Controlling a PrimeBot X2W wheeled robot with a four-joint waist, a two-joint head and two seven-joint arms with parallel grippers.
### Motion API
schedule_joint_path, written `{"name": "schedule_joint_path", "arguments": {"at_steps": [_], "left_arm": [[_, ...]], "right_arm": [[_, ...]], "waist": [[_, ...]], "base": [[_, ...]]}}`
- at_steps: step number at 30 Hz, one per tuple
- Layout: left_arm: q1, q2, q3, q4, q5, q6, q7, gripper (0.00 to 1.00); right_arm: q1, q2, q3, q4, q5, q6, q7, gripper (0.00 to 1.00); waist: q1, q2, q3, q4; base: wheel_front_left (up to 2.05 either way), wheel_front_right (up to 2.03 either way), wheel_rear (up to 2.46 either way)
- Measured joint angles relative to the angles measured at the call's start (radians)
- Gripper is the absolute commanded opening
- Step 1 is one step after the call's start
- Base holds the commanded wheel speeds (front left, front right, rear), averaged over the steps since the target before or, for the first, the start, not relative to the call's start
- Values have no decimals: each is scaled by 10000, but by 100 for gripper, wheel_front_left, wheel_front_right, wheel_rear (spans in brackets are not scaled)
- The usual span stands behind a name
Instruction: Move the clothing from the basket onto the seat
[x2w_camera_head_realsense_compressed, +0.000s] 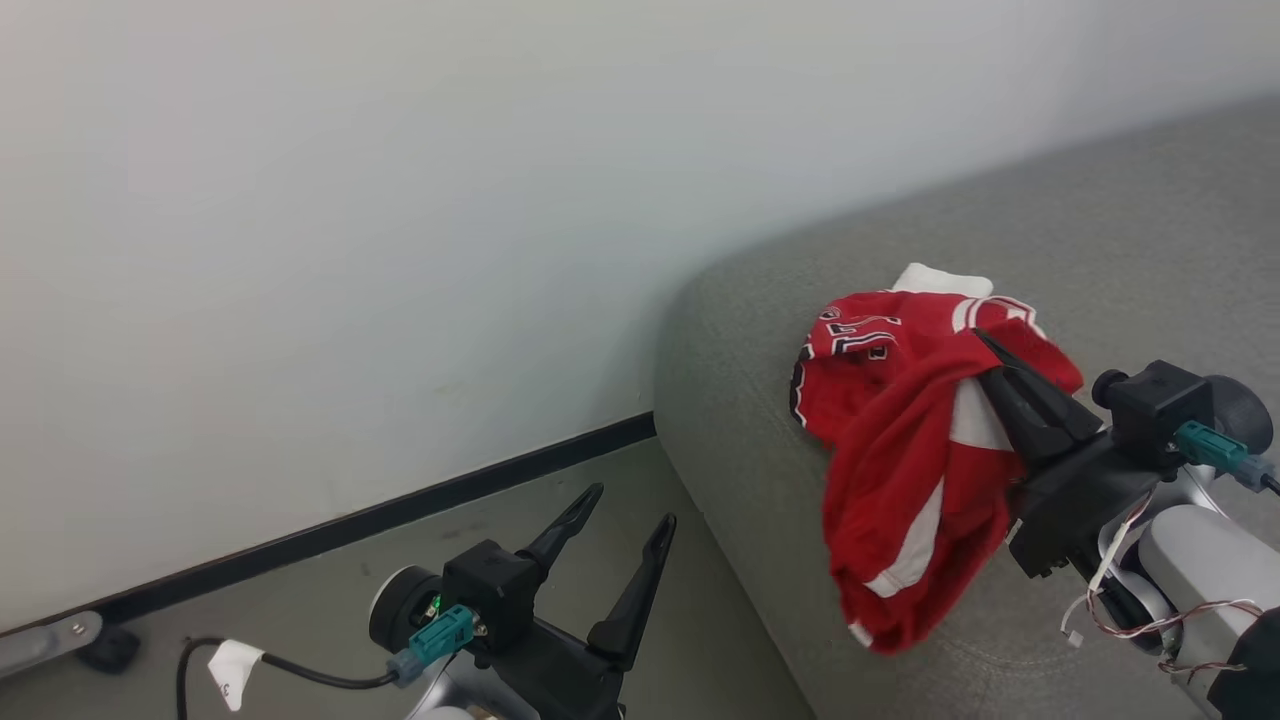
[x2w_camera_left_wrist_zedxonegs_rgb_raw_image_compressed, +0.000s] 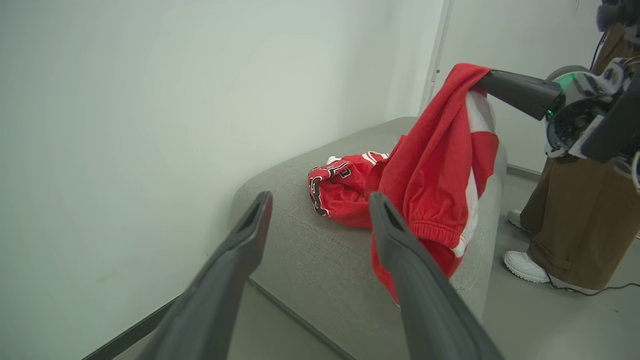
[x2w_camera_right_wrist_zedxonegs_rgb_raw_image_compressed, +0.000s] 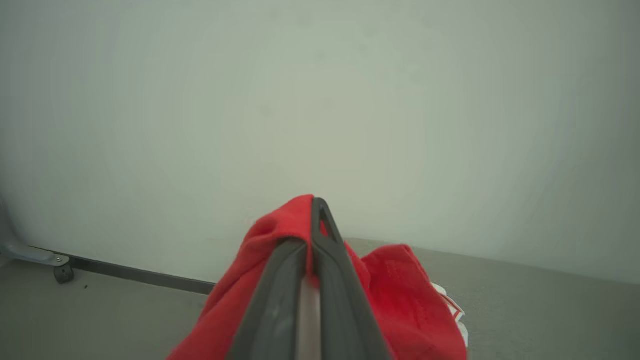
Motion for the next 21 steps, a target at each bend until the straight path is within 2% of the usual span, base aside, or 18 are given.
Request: {"name": "schedule_joint_path", "arguments": {"at_steps": [10, 16, 21], "left_arm": [[15, -35, -173, -345, 81, 176, 25, 100], [-12, -33, -263, -447, 140, 176, 173, 100], [-171, -19, -299, -573, 251, 176, 280, 100]], "right_arm": [[235, -351, -642, -614, 4, -211, 0, 0], [-510, -414, -1264, -405, 27, -167, 0, 0], [-1746, -830, -1983, 104, 104, -35, -2, 0]], "waist": [[0, 0, 247, -1078], [2, 1, 632, -1213], [2, 0, 965, -1087]], "base": [[0, 0, 0], [0, 0, 0], [0, 0, 0]]}}
